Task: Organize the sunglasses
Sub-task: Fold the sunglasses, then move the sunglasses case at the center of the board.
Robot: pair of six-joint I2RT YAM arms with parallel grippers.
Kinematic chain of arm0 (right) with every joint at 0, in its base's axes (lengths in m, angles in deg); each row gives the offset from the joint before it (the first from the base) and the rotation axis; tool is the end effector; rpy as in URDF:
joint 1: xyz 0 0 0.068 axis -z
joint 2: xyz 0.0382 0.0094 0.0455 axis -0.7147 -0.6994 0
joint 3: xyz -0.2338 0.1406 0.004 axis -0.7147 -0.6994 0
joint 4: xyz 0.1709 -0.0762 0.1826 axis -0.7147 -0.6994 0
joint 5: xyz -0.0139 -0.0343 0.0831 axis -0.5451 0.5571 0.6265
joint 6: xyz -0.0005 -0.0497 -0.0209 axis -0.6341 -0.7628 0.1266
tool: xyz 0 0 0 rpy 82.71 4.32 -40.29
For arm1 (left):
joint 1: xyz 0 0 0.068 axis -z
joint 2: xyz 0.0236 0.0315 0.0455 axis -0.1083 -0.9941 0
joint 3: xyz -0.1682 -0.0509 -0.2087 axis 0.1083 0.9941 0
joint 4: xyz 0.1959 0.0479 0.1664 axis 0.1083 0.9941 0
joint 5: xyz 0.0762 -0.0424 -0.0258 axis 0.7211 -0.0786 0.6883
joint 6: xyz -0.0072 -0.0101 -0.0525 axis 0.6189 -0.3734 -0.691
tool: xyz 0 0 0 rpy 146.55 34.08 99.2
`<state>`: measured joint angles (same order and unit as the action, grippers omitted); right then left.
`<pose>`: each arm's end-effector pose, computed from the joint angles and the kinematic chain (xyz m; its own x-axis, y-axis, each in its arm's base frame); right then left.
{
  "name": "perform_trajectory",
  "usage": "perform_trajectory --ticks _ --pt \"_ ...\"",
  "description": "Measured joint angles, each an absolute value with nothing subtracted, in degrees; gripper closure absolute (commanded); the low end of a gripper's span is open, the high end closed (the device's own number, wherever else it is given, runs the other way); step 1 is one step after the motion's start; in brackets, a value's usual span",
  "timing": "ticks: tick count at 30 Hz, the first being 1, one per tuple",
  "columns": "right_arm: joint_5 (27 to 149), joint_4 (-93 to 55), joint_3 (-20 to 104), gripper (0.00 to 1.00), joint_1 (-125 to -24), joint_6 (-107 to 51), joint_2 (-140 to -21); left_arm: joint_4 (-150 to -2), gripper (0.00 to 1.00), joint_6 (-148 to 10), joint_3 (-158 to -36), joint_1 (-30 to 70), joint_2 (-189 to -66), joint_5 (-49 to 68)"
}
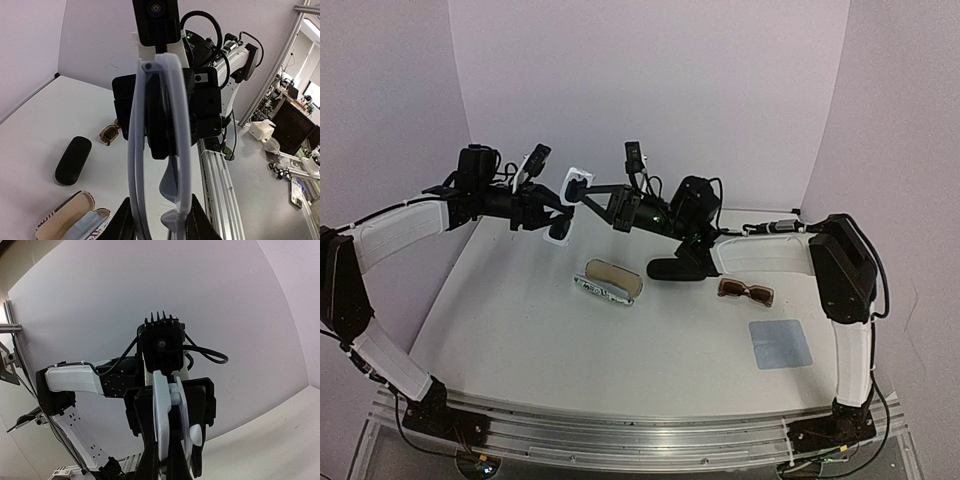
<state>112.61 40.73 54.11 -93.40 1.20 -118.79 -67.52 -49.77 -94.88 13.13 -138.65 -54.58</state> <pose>0.3105 0.3702 0.3115 -0.3063 0.4047 -0.8616 -0.9450 -0.0200 0.3266 0.3037 -0.1426 0.3332 -0.2459 0.1267 -0.9610 0.9679 -0.0200 -0.2504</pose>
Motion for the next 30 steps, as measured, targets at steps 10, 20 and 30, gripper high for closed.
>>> perform_trajectory --ticks 10,20,30 --pt "111.09 41.29 50.46 0.64 -93.19 0.91 -118.38 -53.14 0.89 -37.51 -98.84 13.03 -138.79 -50.04" --pt "109.18 27.56 42.13 0.02 -91.34 -11.15 -110.39 -33.4 0.93 -14.41 -105.02 13.42 -142.96 -42.04" --pt "103.01 8.16 46.8 0.05 -91.45 -25.54 -107.93 -18.43 0.95 4.18 -107.16 14.88 -149.22 -32.7"
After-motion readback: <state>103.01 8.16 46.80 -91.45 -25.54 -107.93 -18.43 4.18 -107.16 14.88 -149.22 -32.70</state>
